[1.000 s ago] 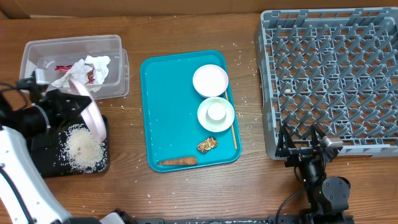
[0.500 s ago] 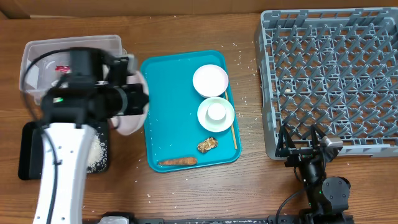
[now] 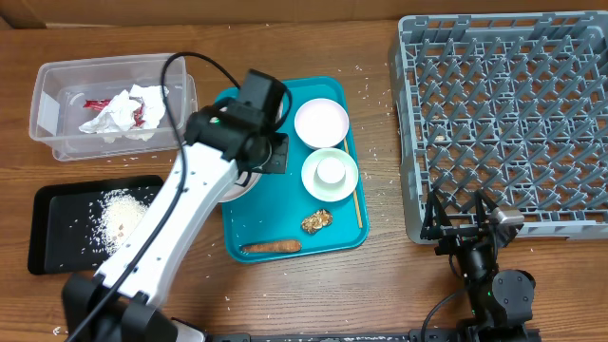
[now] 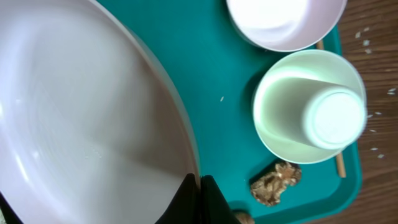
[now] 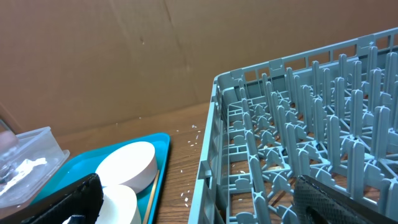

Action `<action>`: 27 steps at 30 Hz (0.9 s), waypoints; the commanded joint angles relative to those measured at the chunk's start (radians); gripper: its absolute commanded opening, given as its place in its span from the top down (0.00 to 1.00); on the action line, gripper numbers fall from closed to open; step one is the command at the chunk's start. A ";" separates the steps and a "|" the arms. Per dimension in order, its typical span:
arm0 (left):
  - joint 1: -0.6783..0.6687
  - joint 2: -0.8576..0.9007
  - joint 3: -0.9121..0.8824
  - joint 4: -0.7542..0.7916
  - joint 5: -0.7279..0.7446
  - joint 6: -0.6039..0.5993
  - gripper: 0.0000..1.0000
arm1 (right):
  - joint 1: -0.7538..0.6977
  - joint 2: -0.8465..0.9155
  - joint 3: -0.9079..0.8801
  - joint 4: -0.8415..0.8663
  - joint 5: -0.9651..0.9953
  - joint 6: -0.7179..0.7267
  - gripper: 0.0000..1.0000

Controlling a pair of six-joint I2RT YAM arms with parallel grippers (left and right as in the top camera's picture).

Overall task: Sort waste into correct bins and load items into the dishwasher
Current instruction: 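Carry the emptied white plate back over the teal tray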

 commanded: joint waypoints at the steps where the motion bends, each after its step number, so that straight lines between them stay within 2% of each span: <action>1: -0.019 0.051 0.002 0.009 -0.072 -0.040 0.96 | -0.001 -0.008 -0.010 0.006 0.009 -0.006 0.00; 8: -0.032 0.089 0.002 0.042 -0.071 -0.039 0.96 | -0.001 -0.008 -0.010 0.006 0.009 -0.006 0.00; 15: -0.065 0.129 0.001 0.173 -0.071 -0.029 0.96 | -0.001 -0.008 -0.010 0.006 0.009 -0.006 0.00; 27: -0.068 0.287 0.000 0.170 -0.043 -0.040 0.96 | -0.001 -0.008 -0.010 0.006 0.009 -0.006 0.00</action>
